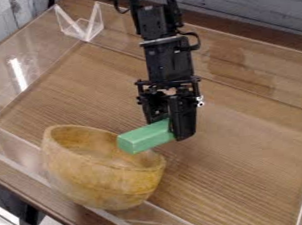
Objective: Remove the green block from inside the brown bowl and put it on the table
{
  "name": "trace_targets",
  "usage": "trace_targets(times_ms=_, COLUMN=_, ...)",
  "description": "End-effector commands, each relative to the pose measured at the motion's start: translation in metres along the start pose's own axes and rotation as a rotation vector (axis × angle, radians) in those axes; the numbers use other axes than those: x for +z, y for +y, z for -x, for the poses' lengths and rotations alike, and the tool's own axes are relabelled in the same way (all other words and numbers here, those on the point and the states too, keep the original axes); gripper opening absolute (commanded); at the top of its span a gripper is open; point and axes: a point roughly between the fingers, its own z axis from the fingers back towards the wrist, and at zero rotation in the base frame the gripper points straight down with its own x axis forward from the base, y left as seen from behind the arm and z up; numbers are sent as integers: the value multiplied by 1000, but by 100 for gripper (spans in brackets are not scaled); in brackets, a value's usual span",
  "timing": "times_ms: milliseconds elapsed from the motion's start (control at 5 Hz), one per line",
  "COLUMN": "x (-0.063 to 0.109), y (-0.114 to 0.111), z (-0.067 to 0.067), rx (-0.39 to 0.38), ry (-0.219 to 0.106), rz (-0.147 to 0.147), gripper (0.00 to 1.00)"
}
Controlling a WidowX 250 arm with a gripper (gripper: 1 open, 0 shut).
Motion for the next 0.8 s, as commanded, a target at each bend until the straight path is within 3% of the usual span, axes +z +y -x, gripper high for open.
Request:
trace_targets(times_ms=0, x=11, y=2, z=-3, rx=-15, ry=-45, rz=-4, gripper=0)
trace_targets(times_ms=600, x=11, y=6, z=-6, rx=-25, ry=-61, rz=17, gripper=0)
